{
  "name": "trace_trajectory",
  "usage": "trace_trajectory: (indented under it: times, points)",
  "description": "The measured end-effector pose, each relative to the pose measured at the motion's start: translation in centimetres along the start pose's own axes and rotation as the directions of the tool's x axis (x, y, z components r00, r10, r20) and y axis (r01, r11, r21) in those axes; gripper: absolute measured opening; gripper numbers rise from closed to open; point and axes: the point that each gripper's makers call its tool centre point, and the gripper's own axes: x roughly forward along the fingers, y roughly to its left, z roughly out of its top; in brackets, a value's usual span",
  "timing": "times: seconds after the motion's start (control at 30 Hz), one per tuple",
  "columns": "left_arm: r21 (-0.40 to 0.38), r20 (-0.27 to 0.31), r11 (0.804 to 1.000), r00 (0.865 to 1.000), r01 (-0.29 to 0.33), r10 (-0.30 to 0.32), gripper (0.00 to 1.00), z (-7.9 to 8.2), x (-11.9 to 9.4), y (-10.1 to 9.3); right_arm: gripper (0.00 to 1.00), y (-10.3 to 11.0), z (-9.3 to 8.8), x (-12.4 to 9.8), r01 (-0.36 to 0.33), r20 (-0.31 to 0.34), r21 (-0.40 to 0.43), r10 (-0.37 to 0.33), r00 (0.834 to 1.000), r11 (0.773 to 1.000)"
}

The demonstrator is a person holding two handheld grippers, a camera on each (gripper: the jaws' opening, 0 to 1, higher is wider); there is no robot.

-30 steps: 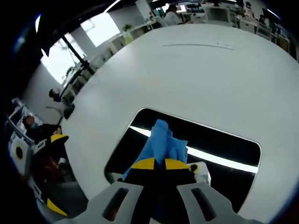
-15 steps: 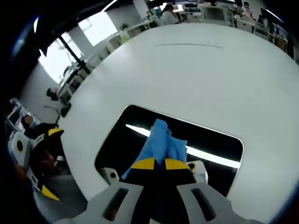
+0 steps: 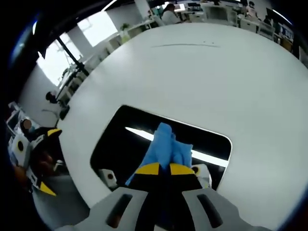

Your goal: Wipe the mirror surface with the cleaning cloth until all visible marks leave the cleaned area.

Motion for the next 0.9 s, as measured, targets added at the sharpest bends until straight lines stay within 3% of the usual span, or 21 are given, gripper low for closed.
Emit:
trace_trajectory:
  times: [0.9]
  points:
    - [0.012, -0.003, 1.000, 1.000, -0.007, 0.007, 0.99, -0.2, 0.0, 0.3, 0.00, -4.5, -1.7, -2.6, 0.060, -0.025, 0.030, -0.059, 0.998, 0.998]
